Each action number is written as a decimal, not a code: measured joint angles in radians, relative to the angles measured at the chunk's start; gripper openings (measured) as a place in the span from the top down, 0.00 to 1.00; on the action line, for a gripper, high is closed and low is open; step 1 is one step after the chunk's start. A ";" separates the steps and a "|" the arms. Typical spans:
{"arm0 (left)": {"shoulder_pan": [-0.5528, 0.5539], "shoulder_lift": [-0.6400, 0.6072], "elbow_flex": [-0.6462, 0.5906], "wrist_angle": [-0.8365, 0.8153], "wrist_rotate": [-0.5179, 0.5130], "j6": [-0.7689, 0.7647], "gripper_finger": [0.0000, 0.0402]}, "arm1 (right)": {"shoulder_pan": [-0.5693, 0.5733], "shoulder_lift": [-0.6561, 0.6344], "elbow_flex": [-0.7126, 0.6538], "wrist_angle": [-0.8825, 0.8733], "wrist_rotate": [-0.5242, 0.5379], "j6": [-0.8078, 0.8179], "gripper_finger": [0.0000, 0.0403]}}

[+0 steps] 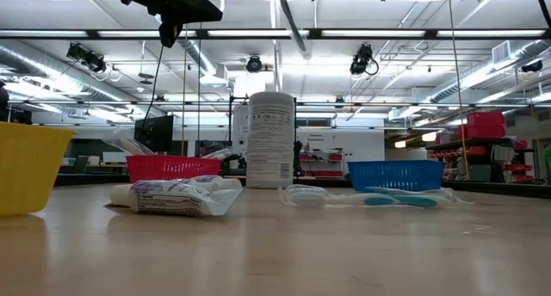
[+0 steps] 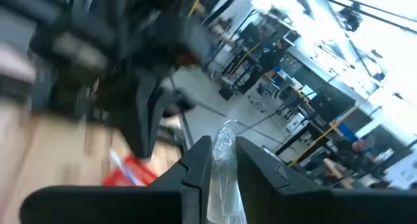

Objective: Pick & Place Travel size toiletries
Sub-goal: Put the green toothbrush into the orange basket

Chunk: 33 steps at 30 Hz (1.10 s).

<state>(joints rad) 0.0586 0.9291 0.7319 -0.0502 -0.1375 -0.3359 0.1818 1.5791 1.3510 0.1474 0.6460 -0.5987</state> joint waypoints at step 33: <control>0.000 0.000 0.000 0.188 0.219 0.134 0.93 | 0.000 -0.001 -0.001 0.328 -0.068 0.502 0.84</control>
<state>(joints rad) 0.0586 0.9291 0.7315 0.1376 0.0818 -0.2024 0.1815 1.5780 1.3502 0.4758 0.5780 -0.0966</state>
